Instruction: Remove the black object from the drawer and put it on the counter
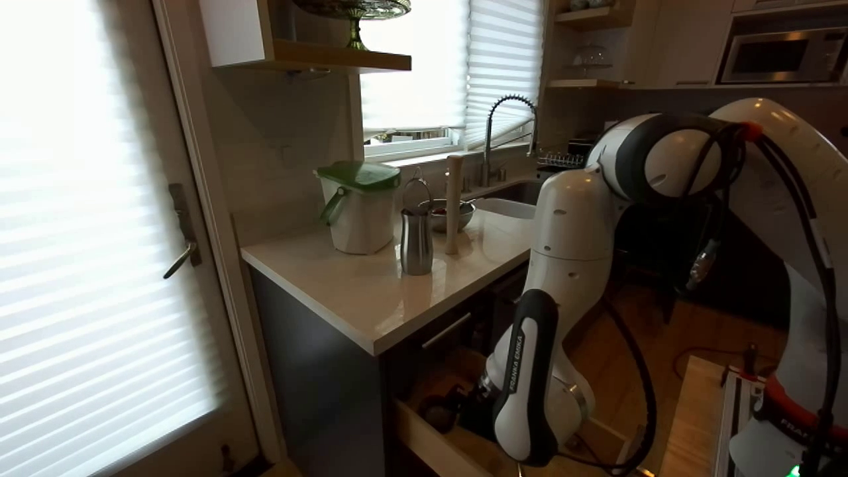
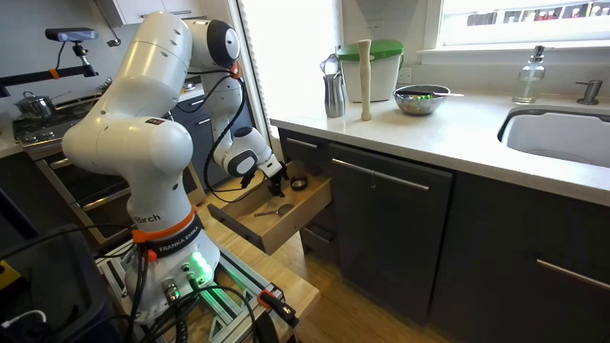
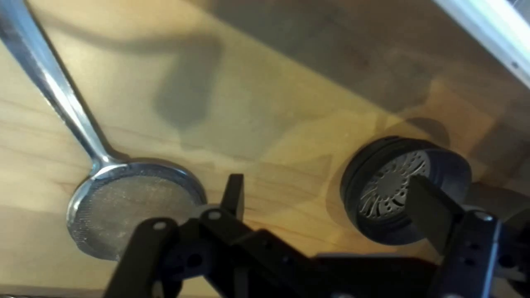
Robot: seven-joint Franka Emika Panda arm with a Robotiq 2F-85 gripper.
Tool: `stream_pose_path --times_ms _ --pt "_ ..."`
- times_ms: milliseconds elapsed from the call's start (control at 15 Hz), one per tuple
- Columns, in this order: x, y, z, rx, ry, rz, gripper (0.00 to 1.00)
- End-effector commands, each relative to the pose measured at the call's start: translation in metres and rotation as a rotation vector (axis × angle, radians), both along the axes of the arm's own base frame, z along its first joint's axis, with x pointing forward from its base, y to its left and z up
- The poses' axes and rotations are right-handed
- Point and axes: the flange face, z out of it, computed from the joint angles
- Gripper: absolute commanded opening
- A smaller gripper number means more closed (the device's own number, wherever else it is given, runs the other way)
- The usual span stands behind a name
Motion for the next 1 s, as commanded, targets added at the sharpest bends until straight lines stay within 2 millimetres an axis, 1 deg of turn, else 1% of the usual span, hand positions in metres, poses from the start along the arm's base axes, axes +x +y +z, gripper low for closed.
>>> stream_pose_path --times_ms 0,67,200,267,400,467,600,667,733,800,867,933 --pt "0.016 -0.014 0.011 0.05 0.013 0.014 1.0" --pt "0.02 -0.016 0.011 0.064 0.013 0.016 0.99" --pt "0.029 -0.02 0.008 0.081 0.025 0.028 0.94" --pt "0.032 -0.023 0.006 0.089 0.027 0.026 0.88" --pt "0.041 -0.028 0.001 0.107 0.048 0.028 0.81" --pt "0.046 -0.029 -0.002 0.113 0.055 0.031 0.71" --pt "0.052 -0.032 -0.005 0.122 0.065 0.027 0.72" --pt "0.055 -0.033 -0.007 0.129 0.07 0.026 0.66" --pt "0.057 -0.034 -0.007 0.132 0.078 0.024 0.67" --pt "0.059 -0.034 -0.01 0.138 0.086 0.023 0.64" --pt "0.061 -0.034 -0.014 0.146 0.095 0.022 0.54" --pt "0.063 -0.034 -0.018 0.153 0.109 0.022 0.47"
